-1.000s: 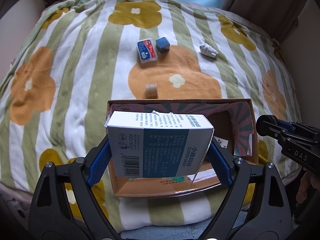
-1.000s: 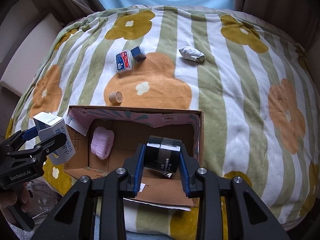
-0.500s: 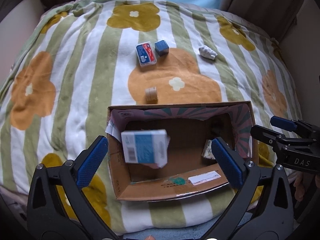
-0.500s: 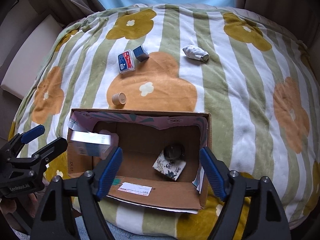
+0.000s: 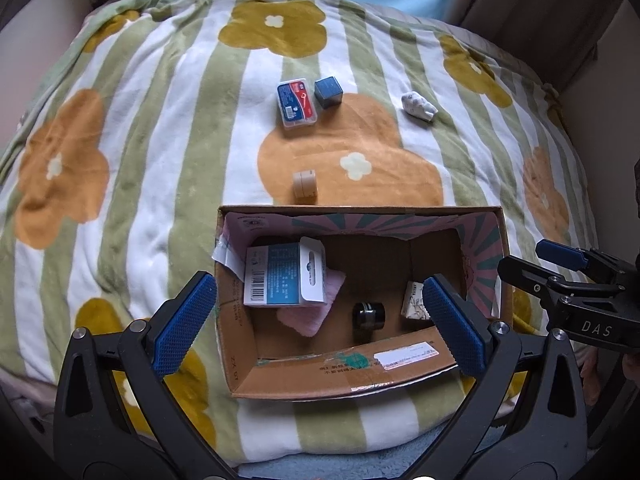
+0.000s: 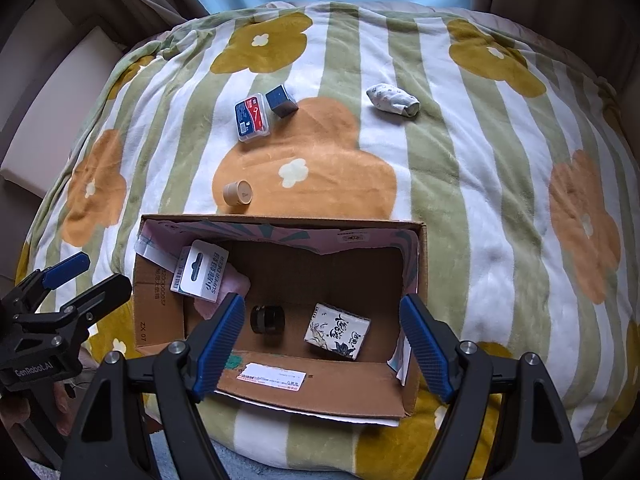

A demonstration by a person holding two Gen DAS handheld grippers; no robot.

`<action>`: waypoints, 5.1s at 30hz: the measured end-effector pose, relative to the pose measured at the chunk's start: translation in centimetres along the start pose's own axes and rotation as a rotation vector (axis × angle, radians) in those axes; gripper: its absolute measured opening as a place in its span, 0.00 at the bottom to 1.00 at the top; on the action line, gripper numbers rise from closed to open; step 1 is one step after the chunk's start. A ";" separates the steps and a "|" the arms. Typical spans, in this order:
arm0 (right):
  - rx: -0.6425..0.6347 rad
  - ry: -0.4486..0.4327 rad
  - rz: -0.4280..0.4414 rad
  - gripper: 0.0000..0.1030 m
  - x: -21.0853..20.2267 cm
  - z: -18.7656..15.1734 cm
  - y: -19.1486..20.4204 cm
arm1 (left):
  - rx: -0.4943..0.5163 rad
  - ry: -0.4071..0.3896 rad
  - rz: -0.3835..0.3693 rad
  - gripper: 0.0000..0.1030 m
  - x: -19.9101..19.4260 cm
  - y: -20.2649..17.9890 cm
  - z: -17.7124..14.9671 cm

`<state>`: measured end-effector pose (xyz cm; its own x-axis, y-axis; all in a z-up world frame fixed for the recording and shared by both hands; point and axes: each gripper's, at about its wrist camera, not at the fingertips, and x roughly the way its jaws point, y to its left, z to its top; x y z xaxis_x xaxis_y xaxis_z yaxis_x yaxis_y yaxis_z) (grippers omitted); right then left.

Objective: Organize objects
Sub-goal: 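Open both tools to release the white-blue box and black jar into the box, then grasp the beige tape roll with the left tool while the right tool grasps the blue cube, then carry the tape roll and blue cube over the cardboard box with both tools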

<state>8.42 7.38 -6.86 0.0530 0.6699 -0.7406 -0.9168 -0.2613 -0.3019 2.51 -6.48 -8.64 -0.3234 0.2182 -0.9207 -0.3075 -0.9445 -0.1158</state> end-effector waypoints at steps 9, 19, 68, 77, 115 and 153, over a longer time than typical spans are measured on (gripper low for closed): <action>0.015 0.006 -0.001 0.74 0.1 0.1 0.1 | 0.000 -0.003 -0.001 0.99 -0.1 -0.1 0.2; 0.038 0.013 0.005 0.74 0.6 0.3 0.1 | -0.008 0.007 0.000 0.99 0.5 0.1 0.9; -0.085 0.057 0.139 0.74 14.8 24.5 3.3 | -0.113 0.426 -0.023 0.75 20.5 3.5 12.4; -0.114 0.095 0.101 0.72 19.4 26.4 5.0 | -0.137 0.469 -0.038 0.67 23.2 3.6 12.5; -0.160 0.122 0.049 0.32 20.1 27.8 5.1 | -0.188 0.457 -0.122 0.24 22.7 1.2 13.3; -0.036 0.003 0.047 0.32 -3.9 12.1 8.0 | -0.096 0.217 -0.171 0.24 3.9 0.4 8.3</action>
<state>-3.88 11.09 0.91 0.0110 0.6545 -0.7560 -0.9034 -0.3175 -0.2881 -6.25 -3.93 -9.19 -0.0718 0.3283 -0.9418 -0.2515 -0.9197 -0.3015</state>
